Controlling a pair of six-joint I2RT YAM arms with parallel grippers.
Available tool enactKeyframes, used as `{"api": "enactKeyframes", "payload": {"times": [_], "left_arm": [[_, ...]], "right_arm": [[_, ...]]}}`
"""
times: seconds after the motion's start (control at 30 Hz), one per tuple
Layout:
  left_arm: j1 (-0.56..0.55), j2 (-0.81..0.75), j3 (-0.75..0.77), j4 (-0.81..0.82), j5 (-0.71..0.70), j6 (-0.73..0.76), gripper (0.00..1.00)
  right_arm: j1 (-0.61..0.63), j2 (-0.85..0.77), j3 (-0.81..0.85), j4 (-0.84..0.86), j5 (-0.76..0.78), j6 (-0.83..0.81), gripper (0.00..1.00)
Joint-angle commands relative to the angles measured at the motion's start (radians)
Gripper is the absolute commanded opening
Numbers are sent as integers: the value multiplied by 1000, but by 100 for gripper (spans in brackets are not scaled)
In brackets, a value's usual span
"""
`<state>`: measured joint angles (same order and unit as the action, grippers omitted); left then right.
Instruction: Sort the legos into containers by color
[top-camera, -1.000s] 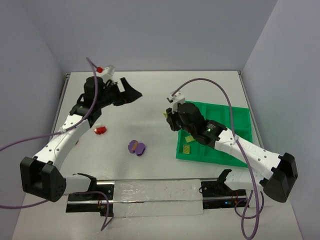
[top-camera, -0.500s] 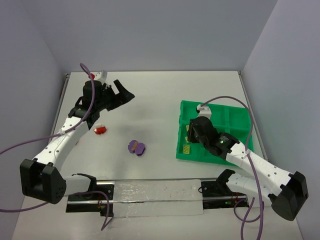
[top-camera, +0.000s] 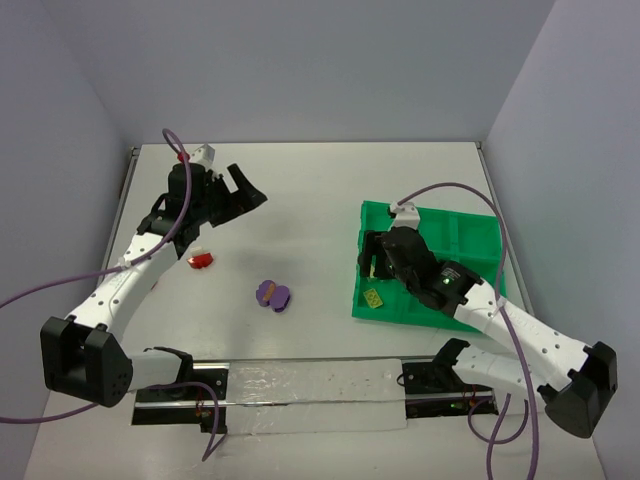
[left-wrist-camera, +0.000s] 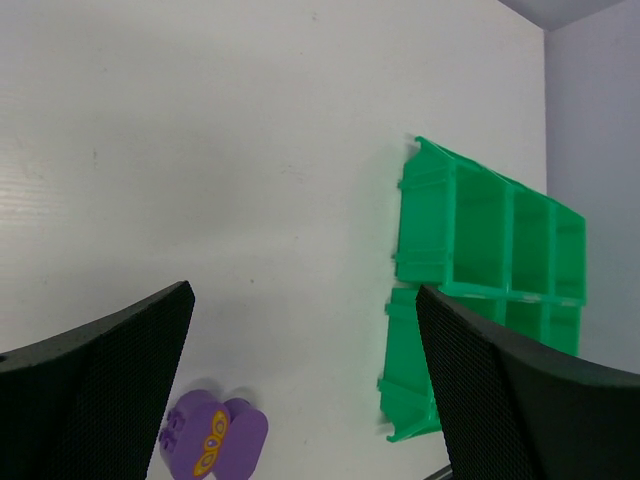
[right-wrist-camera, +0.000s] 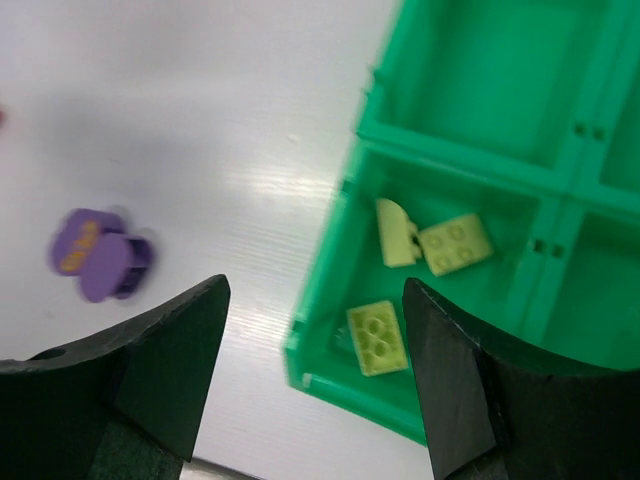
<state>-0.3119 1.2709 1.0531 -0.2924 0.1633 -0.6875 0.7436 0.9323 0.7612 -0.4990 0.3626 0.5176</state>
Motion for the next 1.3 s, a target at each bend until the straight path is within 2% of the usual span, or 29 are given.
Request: {"api": "enactKeyframes", "payload": {"times": [0.0, 0.17, 0.23, 0.3, 0.43, 0.47, 0.53, 0.73, 1.27], "left_arm": [[0, -51, -10, -69, -113, 34, 99], [37, -85, -37, -174, -233, 47, 99], [99, -108, -54, -194, -220, 36, 99], [138, -122, -64, -191, -212, 22, 99], [160, -136, -67, -177, -196, 3, 99], [160, -134, -67, -178, -196, 5, 99], [162, -122, -61, -180, -177, 6, 99], [162, -108, -74, -151, -134, -3, 98], [162, -100, -70, -147, -90, -1, 97]], "right_arm": [[91, -13, 105, 126, 18, -43, 77], [243, 135, 149, 251, -5, -71, 80], [334, 212, 156, 309, 19, -115, 82], [360, 289, 161, 346, 5, -143, 82], [370, 472, 253, 303, -84, -192, 82], [370, 473, 268, 303, -111, -192, 82], [370, 576, 313, 245, -167, -286, 83], [376, 740, 414, 148, -267, -465, 90], [379, 913, 445, 316, -337, -552, 93]]}}
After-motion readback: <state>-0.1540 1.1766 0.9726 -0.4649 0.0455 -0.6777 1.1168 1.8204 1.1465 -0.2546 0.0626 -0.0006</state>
